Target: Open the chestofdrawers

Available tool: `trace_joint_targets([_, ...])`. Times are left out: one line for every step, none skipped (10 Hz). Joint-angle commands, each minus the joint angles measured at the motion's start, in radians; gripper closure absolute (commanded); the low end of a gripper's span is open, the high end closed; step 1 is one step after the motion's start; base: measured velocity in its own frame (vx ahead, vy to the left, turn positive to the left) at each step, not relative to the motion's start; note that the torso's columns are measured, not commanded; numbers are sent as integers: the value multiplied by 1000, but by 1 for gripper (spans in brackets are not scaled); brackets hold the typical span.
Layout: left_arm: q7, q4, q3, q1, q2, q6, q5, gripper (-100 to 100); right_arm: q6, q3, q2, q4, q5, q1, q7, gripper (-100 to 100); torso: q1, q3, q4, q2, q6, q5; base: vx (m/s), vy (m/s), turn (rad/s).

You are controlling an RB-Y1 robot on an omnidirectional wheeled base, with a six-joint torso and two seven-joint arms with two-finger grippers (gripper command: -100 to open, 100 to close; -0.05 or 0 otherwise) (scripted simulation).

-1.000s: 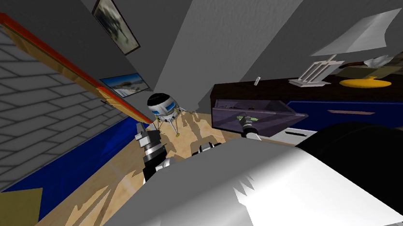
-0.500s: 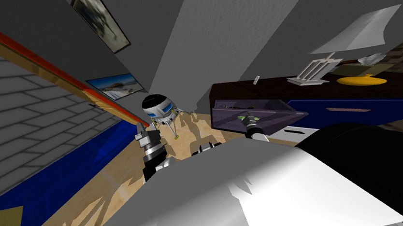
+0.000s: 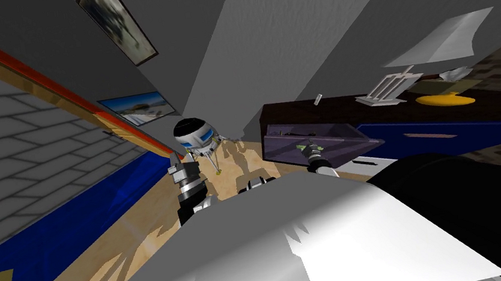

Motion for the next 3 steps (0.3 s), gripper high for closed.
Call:
trace_joint_targets([0, 0, 0, 0, 0, 0, 0, 0, -1, 1, 1, 2, 0, 1, 0, 0, -1, -1, -1, -2, 0, -1, 0, 0, 0])
trace_joint_targets([0, 0, 0, 0, 0, 0, 0, 0, -2, 1, 1, 3, 0, 2, 0, 0, -2, -1, -1, -3, 0, -1, 0, 0, 0])
trace_joint_targets([0, 0, 0, 0, 0, 0, 0, 0, -2, 1, 1, 5, 0, 2, 0, 0, -2, -2, -2, -3, 0, -2, 0, 0, 0])
